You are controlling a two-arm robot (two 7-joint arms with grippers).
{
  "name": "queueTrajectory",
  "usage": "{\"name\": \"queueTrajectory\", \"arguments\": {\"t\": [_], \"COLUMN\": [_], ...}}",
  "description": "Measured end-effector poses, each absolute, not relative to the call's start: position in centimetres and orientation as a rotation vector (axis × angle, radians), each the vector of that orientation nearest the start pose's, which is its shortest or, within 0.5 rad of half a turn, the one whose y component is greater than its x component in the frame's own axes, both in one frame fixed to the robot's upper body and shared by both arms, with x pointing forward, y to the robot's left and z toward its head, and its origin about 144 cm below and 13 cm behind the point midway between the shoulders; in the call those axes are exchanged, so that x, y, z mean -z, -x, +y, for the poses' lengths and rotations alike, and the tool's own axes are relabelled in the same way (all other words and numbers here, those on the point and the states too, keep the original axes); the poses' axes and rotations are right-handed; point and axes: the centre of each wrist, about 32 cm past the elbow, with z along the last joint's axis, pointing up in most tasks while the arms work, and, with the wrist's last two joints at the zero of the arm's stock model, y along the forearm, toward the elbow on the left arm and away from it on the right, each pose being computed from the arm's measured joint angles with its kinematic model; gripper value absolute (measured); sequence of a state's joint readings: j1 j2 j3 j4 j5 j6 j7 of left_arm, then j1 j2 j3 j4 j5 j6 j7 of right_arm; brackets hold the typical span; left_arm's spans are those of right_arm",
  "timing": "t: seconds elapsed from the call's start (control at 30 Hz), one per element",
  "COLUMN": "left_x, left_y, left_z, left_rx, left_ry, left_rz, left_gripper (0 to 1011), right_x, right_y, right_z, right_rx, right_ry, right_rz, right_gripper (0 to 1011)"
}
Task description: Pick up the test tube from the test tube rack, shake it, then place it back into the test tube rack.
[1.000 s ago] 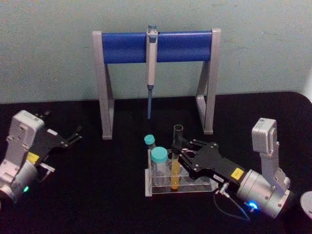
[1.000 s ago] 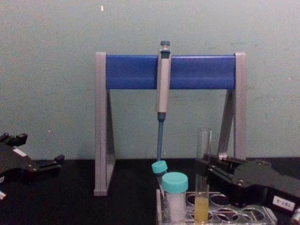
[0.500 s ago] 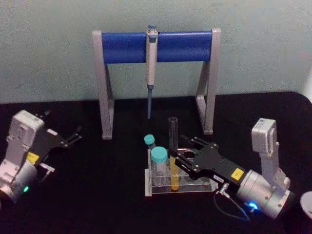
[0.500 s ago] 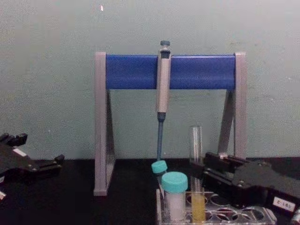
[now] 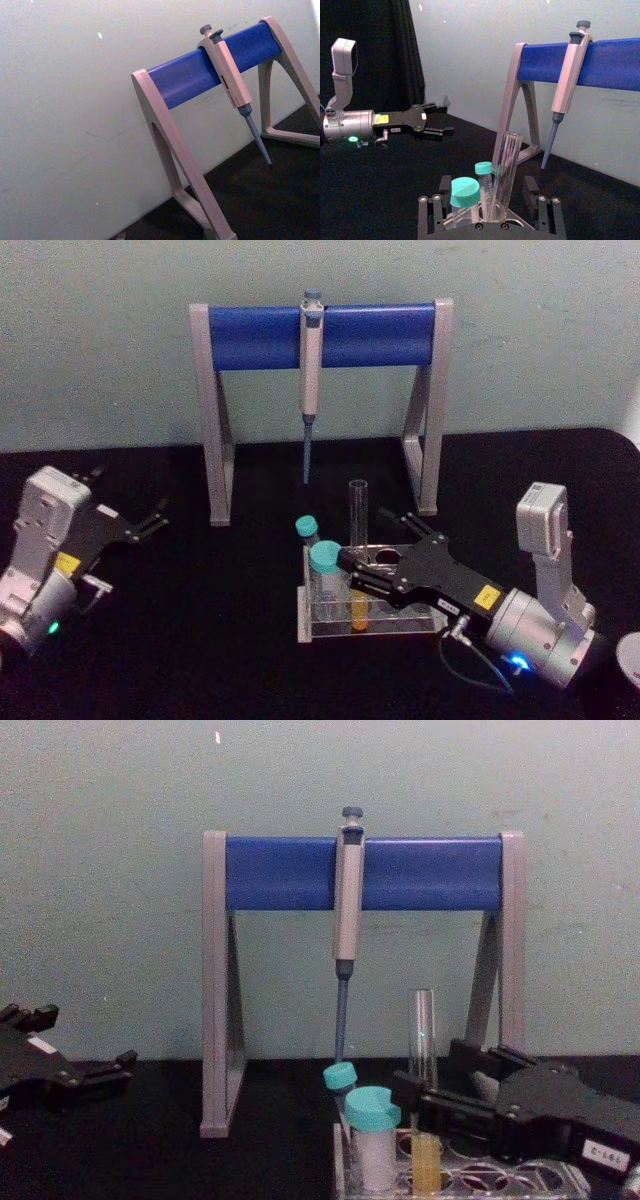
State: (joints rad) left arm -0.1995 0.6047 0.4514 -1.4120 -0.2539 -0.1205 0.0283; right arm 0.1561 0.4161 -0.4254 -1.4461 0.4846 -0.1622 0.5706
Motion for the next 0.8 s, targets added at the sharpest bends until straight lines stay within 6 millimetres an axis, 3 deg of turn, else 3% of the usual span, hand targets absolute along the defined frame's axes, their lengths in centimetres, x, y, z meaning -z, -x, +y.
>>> {"name": "queueTrajectory", "arguments": {"t": [0.13,0.8], "left_x": [-113.98,-113.98], "left_y": [-48.86,-48.86], "left_z": [30.97,30.97], "left_rx": [-1.248,-1.248], "left_ry": [-0.304,-0.304], "left_rz": [-0.285,-0.285], "left_gripper": [1001,1001], "right_x": [-112.93,-113.65], "right_y": [-47.99,-47.89], "right_z": [-24.16,-24.29], "right_rx": [0.672,0.667], "right_ry": [-0.047,-0.078], "right_rz": [0.002,-0.021], "right_gripper": [1000,1000]}}
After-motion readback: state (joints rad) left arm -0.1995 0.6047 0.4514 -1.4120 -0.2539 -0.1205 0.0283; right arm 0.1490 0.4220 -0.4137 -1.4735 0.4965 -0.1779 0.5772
